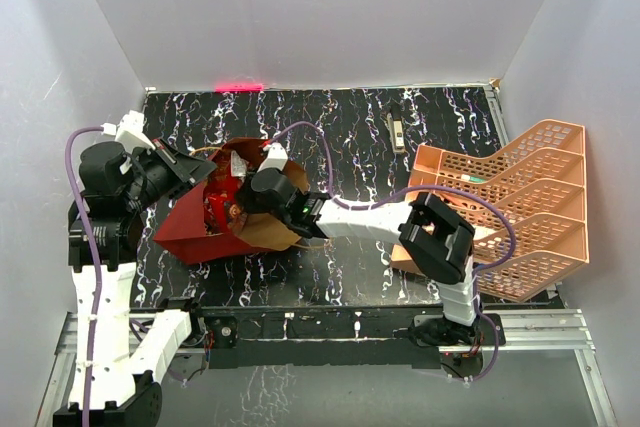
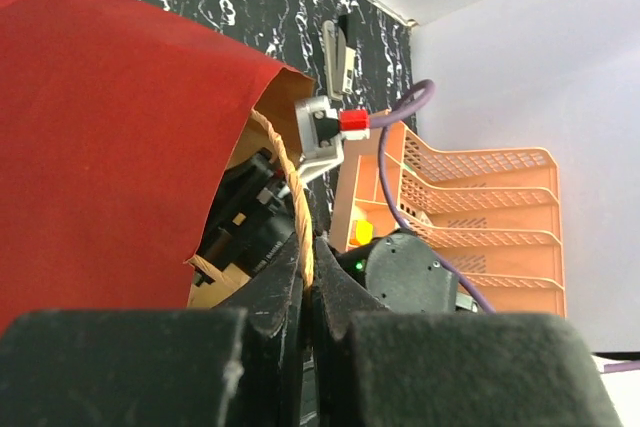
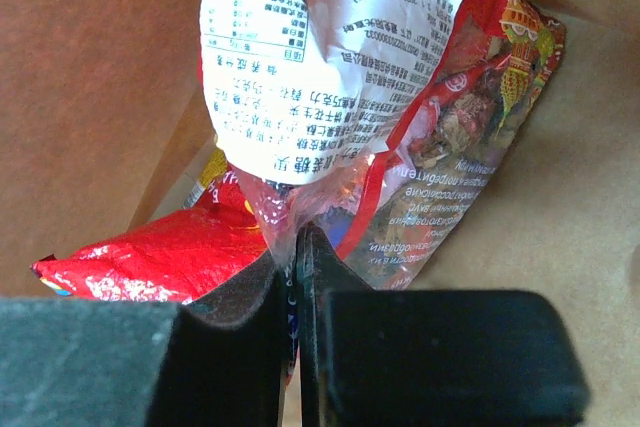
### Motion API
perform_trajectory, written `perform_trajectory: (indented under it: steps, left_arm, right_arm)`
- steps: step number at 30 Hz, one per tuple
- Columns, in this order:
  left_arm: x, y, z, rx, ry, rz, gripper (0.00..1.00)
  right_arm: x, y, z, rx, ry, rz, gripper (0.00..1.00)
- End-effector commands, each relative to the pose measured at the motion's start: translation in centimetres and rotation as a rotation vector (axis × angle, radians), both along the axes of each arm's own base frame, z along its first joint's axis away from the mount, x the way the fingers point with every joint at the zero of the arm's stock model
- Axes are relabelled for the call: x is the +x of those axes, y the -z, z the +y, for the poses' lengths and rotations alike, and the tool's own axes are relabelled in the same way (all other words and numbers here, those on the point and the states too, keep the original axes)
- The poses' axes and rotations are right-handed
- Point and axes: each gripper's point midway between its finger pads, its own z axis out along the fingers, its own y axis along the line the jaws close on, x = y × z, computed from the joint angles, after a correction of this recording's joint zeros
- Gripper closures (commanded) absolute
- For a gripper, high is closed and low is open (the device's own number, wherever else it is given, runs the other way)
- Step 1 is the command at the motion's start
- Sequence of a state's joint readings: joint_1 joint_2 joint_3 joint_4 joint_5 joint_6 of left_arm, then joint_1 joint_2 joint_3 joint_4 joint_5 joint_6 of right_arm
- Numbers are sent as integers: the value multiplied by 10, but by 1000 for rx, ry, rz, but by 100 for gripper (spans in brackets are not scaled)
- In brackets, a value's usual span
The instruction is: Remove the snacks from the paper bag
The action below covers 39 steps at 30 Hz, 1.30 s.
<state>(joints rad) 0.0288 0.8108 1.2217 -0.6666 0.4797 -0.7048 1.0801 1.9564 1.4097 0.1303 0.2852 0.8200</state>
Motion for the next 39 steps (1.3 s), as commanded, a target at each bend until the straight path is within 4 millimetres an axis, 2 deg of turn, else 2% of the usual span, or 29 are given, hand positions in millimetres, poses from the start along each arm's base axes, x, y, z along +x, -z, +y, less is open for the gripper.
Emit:
perform_trajectory:
  steps: [1, 4, 7, 11, 16, 18, 21, 25, 27, 30, 35, 39]
  left_arm:
    - [-3, -10, 11, 73, -40, -35, 100]
    - [-3, -12, 14, 95, -52, -35, 100]
    - [-2, -12, 12, 82, -46, -40, 100]
    - [-4, -3, 10, 72, -36, -16, 100]
    - [-7, -3, 8, 58, -31, -19, 100]
    - [-7, -5, 8, 56, -28, -24, 100]
    - [-9, -5, 6, 46, -23, -25, 100]
    - [-11, -4, 0, 9, -1, -26, 100]
    - [-11, -3, -2, -6, 7, -26, 100]
    - [-12, -2, -6, -34, 24, -18, 100]
    - [-15, -8, -11, -67, 40, -35, 100]
    - [-18, -11, -12, -69, 45, -38, 100]
  right_arm:
    - [-9, -109, 6, 270, -50, -144, 93]
    - [-11, -114, 7, 288, -74, -145, 93]
    - [-15, -127, 3, 329, -77, -160, 93]
    - [-13, -146, -2, 377, -62, -198, 93]
    - [-14, -153, -7, 417, -54, -198, 93]
    - [-10, -141, -13, 374, -21, -177, 93]
    - [-3, -111, -18, 262, 19, -171, 91]
    - [7, -77, -18, 92, 1, -252, 68]
    - [15, -70, -17, 19, 1, -310, 54]
    - [29, -75, -8, -28, 10, -383, 31]
    - [45, -69, 17, -74, -6, -443, 17]
    - [61, -58, 29, -113, 27, -469, 14]
